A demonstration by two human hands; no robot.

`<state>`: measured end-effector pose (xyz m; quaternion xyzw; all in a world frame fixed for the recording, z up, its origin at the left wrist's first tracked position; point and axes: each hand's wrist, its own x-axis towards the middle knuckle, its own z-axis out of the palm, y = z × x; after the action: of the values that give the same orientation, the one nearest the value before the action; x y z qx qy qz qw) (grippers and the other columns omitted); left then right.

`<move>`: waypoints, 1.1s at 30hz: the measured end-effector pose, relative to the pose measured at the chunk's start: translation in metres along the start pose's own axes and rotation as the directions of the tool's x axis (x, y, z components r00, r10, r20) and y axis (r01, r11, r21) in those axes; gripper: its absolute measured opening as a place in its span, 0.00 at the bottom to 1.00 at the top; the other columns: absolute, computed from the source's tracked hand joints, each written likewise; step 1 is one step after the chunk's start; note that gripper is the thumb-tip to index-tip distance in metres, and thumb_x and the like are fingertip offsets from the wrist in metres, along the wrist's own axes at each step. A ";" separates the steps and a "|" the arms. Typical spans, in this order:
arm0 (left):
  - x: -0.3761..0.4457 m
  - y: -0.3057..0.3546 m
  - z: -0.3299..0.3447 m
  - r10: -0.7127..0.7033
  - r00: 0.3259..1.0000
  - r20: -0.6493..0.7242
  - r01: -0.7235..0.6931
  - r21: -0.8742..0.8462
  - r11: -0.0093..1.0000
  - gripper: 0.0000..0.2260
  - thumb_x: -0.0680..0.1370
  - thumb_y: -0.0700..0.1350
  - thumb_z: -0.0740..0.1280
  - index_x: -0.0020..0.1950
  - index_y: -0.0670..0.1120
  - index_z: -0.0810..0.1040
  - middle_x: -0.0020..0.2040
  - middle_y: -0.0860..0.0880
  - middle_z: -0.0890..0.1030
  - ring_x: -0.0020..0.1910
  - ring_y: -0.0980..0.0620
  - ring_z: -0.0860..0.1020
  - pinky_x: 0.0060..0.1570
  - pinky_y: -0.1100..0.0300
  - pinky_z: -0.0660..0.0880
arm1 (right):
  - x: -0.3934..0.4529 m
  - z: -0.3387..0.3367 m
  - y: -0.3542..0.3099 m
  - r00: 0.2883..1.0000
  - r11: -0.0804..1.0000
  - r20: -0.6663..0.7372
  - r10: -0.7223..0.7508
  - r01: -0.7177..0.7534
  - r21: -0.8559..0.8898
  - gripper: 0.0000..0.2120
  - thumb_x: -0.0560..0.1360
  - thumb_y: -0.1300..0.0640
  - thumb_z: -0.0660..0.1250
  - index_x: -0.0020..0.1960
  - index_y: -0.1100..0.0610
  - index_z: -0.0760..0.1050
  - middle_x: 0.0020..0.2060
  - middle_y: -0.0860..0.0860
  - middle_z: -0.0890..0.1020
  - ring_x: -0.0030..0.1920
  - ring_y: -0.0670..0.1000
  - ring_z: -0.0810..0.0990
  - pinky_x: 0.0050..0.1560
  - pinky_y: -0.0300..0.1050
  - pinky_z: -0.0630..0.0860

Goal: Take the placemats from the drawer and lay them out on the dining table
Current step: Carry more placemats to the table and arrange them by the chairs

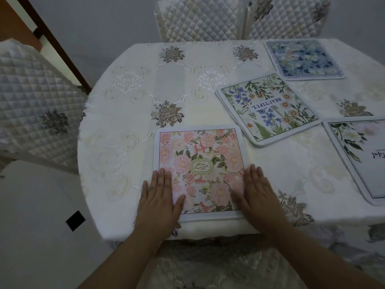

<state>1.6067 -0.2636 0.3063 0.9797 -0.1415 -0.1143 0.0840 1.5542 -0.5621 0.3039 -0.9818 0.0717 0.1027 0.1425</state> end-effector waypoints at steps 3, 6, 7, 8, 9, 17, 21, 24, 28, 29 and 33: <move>0.035 0.015 -0.018 0.003 0.997 -0.080 -0.005 -0.024 1.000 0.34 0.82 0.65 0.38 0.82 0.47 0.35 0.82 0.48 0.35 0.80 0.50 0.32 0.79 0.48 0.37 | 0.034 -0.012 -0.009 0.995 1.000 -0.097 0.009 -0.007 0.024 0.38 0.81 0.33 0.39 0.81 0.57 0.39 0.81 0.54 0.40 0.79 0.50 0.34 0.79 0.51 0.42; 0.083 0.041 -0.030 0.076 0.988 -0.132 -0.085 -0.068 0.994 0.31 0.85 0.60 0.42 0.83 0.46 0.40 0.83 0.48 0.40 0.81 0.49 0.37 0.79 0.50 0.39 | 0.084 -0.019 -0.038 0.994 0.997 -0.101 -0.047 0.053 0.063 0.36 0.83 0.38 0.41 0.81 0.59 0.42 0.81 0.56 0.44 0.80 0.52 0.38 0.79 0.49 0.41; 0.100 0.051 -0.031 0.095 0.988 -0.125 -0.105 -0.076 0.992 0.30 0.85 0.58 0.43 0.83 0.46 0.40 0.83 0.48 0.41 0.81 0.49 0.38 0.79 0.49 0.40 | 0.099 -0.019 -0.049 0.992 0.994 -0.102 -0.072 0.079 0.071 0.35 0.83 0.39 0.43 0.81 0.60 0.44 0.81 0.56 0.46 0.81 0.52 0.41 0.79 0.49 0.42; 0.114 0.060 -0.031 0.107 0.988 -0.109 -0.115 -0.076 0.990 0.29 0.85 0.57 0.44 0.83 0.47 0.41 0.83 0.48 0.41 0.81 0.49 0.38 0.80 0.48 0.41 | 0.113 -0.017 -0.059 0.991 0.993 -0.095 -0.090 0.097 0.070 0.34 0.84 0.41 0.44 0.81 0.61 0.45 0.81 0.57 0.47 0.81 0.53 0.42 0.79 0.49 0.42; 0.127 0.068 -0.030 0.115 0.989 -0.091 -0.121 -0.069 0.990 0.29 0.85 0.56 0.44 0.83 0.48 0.41 0.83 0.48 0.41 0.81 0.48 0.39 0.80 0.47 0.42 | 0.126 -0.014 -0.066 0.992 0.993 -0.078 -0.100 0.104 0.060 0.32 0.84 0.43 0.45 0.81 0.61 0.45 0.81 0.57 0.47 0.81 0.53 0.42 0.79 0.48 0.41; 0.157 0.045 -0.007 0.023 0.992 -0.126 -0.022 0.014 1.000 0.29 0.82 0.63 0.40 0.83 0.56 0.43 0.83 0.50 0.43 0.81 0.47 0.37 0.78 0.43 0.38 | 0.163 -0.009 -0.036 0.984 0.996 -0.159 -0.084 0.078 -0.047 0.33 0.83 0.40 0.41 0.82 0.56 0.44 0.82 0.52 0.48 0.81 0.49 0.43 0.79 0.47 0.41; 0.159 0.018 -0.009 -0.107 0.975 -0.196 0.105 -0.019 0.994 0.34 0.82 0.64 0.41 0.83 0.48 0.44 0.84 0.46 0.45 0.82 0.48 0.41 0.80 0.46 0.42 | 0.159 -0.018 -0.011 0.985 0.999 -0.168 -0.037 0.033 -0.030 0.34 0.82 0.39 0.40 0.82 0.56 0.44 0.81 0.53 0.48 0.81 0.49 0.43 0.79 0.46 0.42; 0.160 0.014 -0.009 -0.107 0.978 -0.182 0.106 -0.014 0.994 0.35 0.82 0.63 0.42 0.83 0.45 0.43 0.83 0.45 0.45 0.82 0.48 0.41 0.80 0.47 0.42 | 0.161 -0.019 -0.016 0.990 1.000 -0.139 -0.014 0.014 -0.003 0.34 0.83 0.39 0.41 0.82 0.58 0.43 0.81 0.55 0.48 0.81 0.51 0.44 0.80 0.50 0.44; 0.156 0.027 -0.018 -0.047 0.985 -0.168 0.043 -0.025 0.999 0.32 0.83 0.59 0.42 0.83 0.43 0.43 0.83 0.44 0.44 0.82 0.47 0.39 0.80 0.46 0.41 | 0.154 -0.043 -0.021 0.988 0.955 -0.124 0.087 -0.047 0.294 0.31 0.84 0.44 0.52 0.81 0.58 0.52 0.81 0.54 0.51 0.80 0.51 0.49 0.76 0.46 0.46; 0.151 0.036 -0.022 0.023 0.981 -0.193 -0.030 -0.032 0.999 0.30 0.84 0.57 0.44 0.83 0.43 0.45 0.83 0.44 0.46 0.82 0.47 0.41 0.80 0.47 0.42 | 0.147 -0.050 -0.018 0.973 0.921 -0.189 0.133 -0.051 0.386 0.29 0.83 0.45 0.55 0.80 0.56 0.57 0.81 0.52 0.52 0.80 0.50 0.51 0.77 0.48 0.49; 0.140 0.098 -0.024 0.273 0.940 -0.206 -0.305 -0.147 0.941 0.28 0.85 0.52 0.50 0.83 0.46 0.47 0.83 0.48 0.48 0.82 0.51 0.44 0.80 0.53 0.47 | 0.129 -0.065 0.007 0.833 0.716 -0.285 0.475 -0.177 0.675 0.25 0.81 0.48 0.63 0.76 0.53 0.65 0.81 0.54 0.52 0.80 0.54 0.53 0.77 0.57 0.57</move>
<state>1.7179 -0.3947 0.3209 0.9431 -0.2653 -0.0226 0.1990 1.6901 -0.6018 0.3343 -0.8453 0.3086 -0.1269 0.4174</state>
